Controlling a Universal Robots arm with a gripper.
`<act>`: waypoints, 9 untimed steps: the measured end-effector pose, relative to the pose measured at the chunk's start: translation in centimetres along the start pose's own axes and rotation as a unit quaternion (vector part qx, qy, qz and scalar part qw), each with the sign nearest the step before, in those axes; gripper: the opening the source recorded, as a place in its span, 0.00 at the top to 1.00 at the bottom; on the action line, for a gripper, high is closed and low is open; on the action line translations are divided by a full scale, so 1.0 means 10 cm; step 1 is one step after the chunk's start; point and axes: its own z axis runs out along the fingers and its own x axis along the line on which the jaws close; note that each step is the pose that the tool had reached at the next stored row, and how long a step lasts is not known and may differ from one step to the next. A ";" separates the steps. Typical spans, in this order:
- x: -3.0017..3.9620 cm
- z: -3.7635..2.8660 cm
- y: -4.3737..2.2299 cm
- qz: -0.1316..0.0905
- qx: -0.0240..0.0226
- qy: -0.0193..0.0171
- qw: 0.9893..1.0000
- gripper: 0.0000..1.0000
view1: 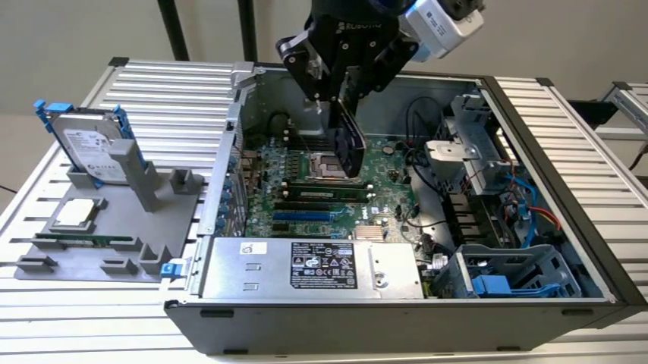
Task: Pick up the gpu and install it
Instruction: 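Insert the gpu into the slot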
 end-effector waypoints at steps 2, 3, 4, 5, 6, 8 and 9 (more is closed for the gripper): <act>0.000 0.000 0.000 -0.006 0.000 0.000 1.000 1.00; 0.000 0.000 0.000 -0.009 0.000 0.000 1.000 1.00; 0.000 0.000 0.000 -0.013 0.000 0.000 1.000 1.00; 0.000 0.000 0.000 -0.016 0.000 0.001 1.000 1.00; 0.000 0.000 0.000 -0.020 0.000 0.001 1.000 1.00; 0.000 0.000 0.000 -0.028 0.000 0.001 1.000 1.00; 0.000 0.000 0.000 -0.031 0.000 0.001 1.000 1.00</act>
